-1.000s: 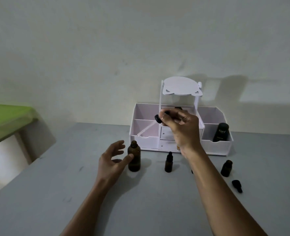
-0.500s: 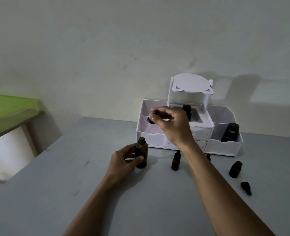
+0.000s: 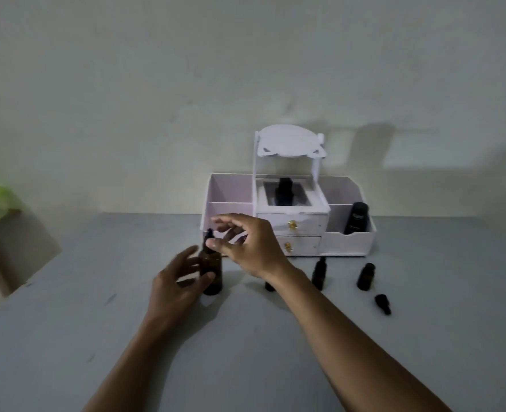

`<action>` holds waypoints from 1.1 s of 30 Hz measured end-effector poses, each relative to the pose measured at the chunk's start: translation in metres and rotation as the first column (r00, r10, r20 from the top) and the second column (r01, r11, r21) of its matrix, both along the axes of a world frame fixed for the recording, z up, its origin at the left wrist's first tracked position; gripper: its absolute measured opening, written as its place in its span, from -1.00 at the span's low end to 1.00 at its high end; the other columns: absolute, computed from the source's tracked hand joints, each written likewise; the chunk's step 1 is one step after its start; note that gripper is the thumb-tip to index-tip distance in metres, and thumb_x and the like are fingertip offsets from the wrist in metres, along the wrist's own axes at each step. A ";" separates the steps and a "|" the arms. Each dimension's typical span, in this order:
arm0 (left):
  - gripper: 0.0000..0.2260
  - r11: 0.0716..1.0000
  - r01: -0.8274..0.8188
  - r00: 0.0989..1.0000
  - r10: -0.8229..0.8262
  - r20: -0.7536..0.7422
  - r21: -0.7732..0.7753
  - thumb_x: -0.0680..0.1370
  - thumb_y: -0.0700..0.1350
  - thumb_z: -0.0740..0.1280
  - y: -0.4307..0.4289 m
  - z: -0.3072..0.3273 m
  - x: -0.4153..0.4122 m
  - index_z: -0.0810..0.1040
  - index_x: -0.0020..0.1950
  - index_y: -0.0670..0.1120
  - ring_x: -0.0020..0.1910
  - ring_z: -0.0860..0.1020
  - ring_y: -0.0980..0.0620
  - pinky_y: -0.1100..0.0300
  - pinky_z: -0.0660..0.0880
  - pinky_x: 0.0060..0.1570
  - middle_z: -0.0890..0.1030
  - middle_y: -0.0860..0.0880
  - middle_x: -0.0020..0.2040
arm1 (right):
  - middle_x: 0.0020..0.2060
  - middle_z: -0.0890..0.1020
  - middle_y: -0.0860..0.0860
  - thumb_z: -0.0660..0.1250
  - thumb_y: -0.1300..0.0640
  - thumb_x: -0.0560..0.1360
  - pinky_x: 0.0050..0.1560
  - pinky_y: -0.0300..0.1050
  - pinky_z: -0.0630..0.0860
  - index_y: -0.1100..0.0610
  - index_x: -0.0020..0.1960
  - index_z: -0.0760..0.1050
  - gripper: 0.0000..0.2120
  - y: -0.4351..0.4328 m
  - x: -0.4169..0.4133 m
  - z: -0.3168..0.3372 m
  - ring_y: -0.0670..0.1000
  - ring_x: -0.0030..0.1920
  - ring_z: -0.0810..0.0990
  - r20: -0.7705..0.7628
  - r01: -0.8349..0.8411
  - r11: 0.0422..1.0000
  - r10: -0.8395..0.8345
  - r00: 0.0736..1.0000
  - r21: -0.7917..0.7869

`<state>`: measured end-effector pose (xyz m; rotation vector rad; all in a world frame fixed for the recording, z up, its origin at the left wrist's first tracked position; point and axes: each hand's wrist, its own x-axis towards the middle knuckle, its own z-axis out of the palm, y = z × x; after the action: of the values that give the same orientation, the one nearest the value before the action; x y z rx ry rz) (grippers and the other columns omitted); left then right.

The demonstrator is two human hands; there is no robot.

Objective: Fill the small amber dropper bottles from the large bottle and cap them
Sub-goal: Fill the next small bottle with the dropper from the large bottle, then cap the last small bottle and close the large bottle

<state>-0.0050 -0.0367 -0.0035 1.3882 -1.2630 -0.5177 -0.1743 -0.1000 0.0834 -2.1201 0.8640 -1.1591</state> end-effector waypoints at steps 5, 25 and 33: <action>-0.49 0.965 -0.213 0.969 0.229 0.094 -0.151 0.43 -0.14 0.56 0.013 0.010 -0.015 0.51 0.34 0.07 -0.04 0.64 0.05 0.39 0.53 -0.13 0.67 -0.03 0.02 | -0.11 0.69 -0.02 0.52 0.17 0.43 -0.14 -0.09 0.57 0.09 0.10 0.66 -0.76 0.022 -0.073 -0.006 -0.06 -0.17 0.62 0.149 0.134 0.990 -0.127 0.981 -0.038; -0.56 0.945 0.301 0.952 -0.306 0.021 0.126 0.49 -0.12 0.51 -0.026 0.002 -0.254 0.53 0.35 -0.01 0.06 0.59 0.17 0.42 0.49 0.01 0.64 0.05 0.16 | -0.19 0.62 -0.05 0.54 0.05 0.39 -0.14 -0.20 0.54 0.00 0.09 0.45 -0.64 0.017 -0.255 -0.076 -0.01 -0.14 0.61 -0.289 0.703 0.677 -0.643 0.709 0.217; -0.43 0.957 0.249 0.966 -0.257 0.040 0.147 0.44 -0.08 0.56 -0.073 0.002 -0.281 0.50 0.42 -0.14 0.05 0.57 0.12 0.29 0.47 0.15 0.65 -0.07 0.23 | -0.29 0.69 0.06 0.58 0.35 0.30 -0.11 -0.01 0.68 0.13 -0.17 0.66 -0.79 -0.020 -0.275 -0.044 0.02 -0.29 0.65 0.282 0.558 0.718 -0.685 0.672 0.416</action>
<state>-0.2862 -0.1097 -0.0010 1.3735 -1.4862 -0.7592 -0.4497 -0.1199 0.0390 -1.2479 1.5129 -1.6218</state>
